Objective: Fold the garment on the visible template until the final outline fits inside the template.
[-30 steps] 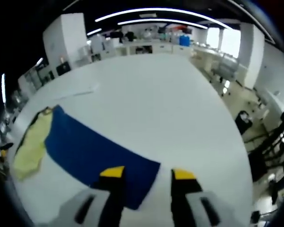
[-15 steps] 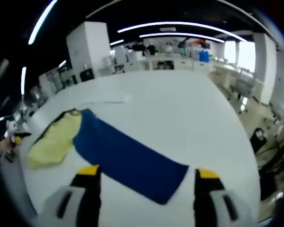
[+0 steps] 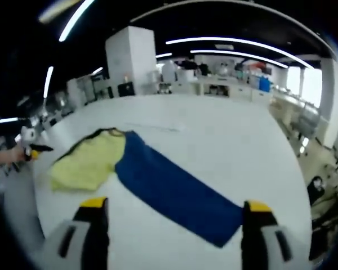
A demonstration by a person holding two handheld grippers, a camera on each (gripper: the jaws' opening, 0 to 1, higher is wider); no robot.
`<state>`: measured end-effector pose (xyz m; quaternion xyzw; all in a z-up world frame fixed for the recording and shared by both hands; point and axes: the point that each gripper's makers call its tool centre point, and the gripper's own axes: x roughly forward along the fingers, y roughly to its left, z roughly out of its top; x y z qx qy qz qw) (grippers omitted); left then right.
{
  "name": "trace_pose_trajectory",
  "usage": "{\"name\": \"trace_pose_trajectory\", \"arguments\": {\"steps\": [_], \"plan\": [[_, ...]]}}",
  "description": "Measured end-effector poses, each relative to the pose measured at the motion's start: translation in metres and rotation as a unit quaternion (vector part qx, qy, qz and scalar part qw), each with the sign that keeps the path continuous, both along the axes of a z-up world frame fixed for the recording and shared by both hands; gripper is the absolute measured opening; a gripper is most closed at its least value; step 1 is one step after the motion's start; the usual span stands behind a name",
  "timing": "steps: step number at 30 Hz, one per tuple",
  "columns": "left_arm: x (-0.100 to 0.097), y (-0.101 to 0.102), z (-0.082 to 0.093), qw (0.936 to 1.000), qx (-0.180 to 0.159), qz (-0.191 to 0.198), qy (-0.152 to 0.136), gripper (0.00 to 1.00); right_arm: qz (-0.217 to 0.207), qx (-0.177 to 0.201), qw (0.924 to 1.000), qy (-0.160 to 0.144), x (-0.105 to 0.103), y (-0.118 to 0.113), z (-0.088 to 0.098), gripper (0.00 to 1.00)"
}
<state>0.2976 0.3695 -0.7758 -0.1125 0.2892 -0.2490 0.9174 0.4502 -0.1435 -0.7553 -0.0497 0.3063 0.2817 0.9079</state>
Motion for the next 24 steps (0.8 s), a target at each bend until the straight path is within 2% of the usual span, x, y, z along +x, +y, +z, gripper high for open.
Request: {"name": "trace_pose_trajectory", "arguments": {"steps": [6, 14, 18, 20, 24], "plan": [[-0.01, -0.014, -0.007, 0.9998, -0.001, -0.017, 0.005, 0.79, 0.018, -0.007, 0.9998, -0.01, -0.004, 0.008, 0.009, 0.99], [-0.022, -0.031, -0.012, 0.9995, -0.001, -0.031, 0.01, 0.77, 0.034, 0.002, 0.9993, -0.016, -0.022, 0.028, 0.024, 0.99], [-0.026, -0.036, -0.017, 0.9987, 0.007, -0.048, 0.013, 0.72, 0.046, 0.007, 0.9988, -0.018, -0.031, 0.037, 0.026, 0.97], [-0.026, -0.041, -0.019, 0.9985, 0.009, -0.052, 0.014, 0.7, 0.063, -0.012, 0.9976, -0.026, -0.033, 0.039, 0.026, 0.95], [-0.027, -0.05, -0.022, 0.9981, 0.009, -0.058, 0.02, 0.67, 0.076, -0.013, 0.9967, -0.028, -0.043, 0.05, 0.029, 0.95]]}}
